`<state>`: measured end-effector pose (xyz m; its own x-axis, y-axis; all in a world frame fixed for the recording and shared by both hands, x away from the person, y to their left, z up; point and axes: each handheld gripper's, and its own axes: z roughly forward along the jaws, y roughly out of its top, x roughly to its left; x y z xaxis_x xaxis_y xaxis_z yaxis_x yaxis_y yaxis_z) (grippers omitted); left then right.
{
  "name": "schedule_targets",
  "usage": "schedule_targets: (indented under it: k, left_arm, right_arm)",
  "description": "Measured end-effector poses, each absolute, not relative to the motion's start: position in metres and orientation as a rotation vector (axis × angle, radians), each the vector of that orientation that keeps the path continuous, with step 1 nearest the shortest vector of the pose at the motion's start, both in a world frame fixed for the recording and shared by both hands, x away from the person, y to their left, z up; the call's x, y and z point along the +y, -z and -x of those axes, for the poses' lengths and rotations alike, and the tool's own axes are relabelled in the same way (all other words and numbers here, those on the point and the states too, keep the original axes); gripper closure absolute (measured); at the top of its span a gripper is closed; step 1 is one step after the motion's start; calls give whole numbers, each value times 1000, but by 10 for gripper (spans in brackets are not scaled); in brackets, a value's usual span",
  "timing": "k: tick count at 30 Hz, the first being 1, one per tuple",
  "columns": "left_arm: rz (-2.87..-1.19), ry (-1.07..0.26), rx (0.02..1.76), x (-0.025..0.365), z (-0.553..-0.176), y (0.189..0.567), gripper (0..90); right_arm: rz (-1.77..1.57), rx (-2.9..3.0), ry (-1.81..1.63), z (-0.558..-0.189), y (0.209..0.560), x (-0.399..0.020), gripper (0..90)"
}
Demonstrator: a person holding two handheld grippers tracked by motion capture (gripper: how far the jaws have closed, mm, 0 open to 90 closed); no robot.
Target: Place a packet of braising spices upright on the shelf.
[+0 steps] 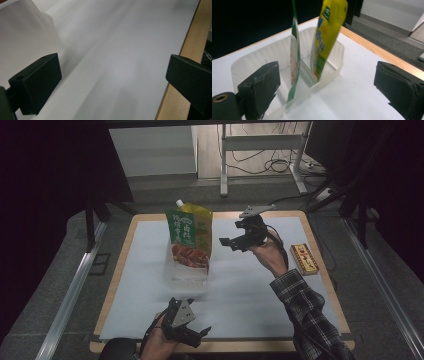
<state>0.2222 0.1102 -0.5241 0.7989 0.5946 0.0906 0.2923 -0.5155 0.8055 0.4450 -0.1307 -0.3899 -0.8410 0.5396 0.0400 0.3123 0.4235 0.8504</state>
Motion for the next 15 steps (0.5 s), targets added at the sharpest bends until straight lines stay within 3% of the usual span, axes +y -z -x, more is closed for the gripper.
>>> schedule_targets:
  k: [15]
  left_arm:
    - [-2121, -433, 629, 109, -221, 523, 2]
  right_arm:
    - [-815, 2426, -1308, -437, 411, -167, 40]
